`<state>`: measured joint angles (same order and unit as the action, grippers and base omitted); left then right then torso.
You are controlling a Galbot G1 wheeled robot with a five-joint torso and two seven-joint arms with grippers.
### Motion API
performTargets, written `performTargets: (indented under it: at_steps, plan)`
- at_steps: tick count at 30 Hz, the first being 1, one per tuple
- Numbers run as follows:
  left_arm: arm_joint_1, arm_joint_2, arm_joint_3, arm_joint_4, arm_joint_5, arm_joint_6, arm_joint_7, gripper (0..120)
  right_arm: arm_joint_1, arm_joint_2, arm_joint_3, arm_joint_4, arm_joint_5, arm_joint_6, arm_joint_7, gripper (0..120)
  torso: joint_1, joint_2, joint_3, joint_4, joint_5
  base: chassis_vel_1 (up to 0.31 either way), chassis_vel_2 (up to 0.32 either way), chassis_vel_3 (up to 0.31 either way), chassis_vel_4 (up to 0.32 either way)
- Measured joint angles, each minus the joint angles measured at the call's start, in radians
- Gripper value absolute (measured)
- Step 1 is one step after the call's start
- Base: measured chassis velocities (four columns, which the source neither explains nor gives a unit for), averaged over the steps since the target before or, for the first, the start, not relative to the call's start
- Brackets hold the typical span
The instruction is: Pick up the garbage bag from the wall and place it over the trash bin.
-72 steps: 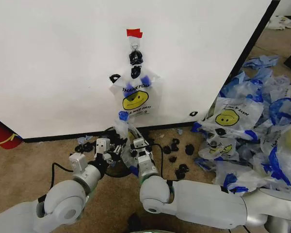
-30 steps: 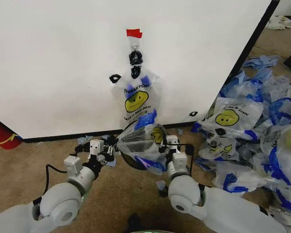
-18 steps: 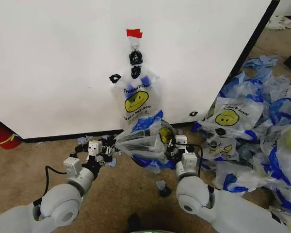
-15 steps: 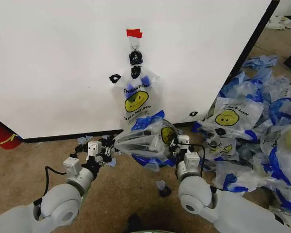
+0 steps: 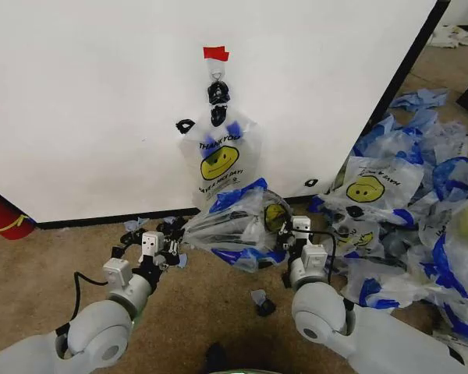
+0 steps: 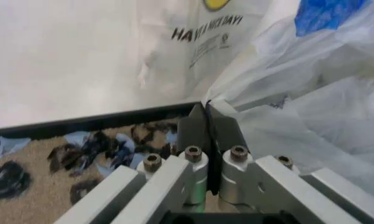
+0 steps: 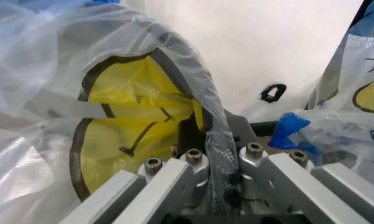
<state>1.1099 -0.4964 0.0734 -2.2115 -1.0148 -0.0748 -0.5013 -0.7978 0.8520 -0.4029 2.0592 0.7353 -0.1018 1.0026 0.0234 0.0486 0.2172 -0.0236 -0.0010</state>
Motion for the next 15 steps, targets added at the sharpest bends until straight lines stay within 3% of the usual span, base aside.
performTargets:
  at_steps: [3, 15]
  plan:
    - [-0.002, 0.001, -0.003, -0.014, -0.001, 0.0, 0.0, 1, -0.001, 0.002, 0.0, 0.0, -0.002, 0.0, 0.0, 0, 0.0, 0.0, 0.0, 0.0, 0.0, 0.0, 0.0, 0.0, 0.0]
    - [0.019, -0.002, -0.012, -0.065, -0.004, -0.002, 0.006, 43, -0.001, 0.006, 0.002, 0.001, -0.004, 0.0, -0.001, 0, 0.0, 0.0, 0.0, 0.0, 0.0, 0.0, 0.0, 0.0, 0.0]
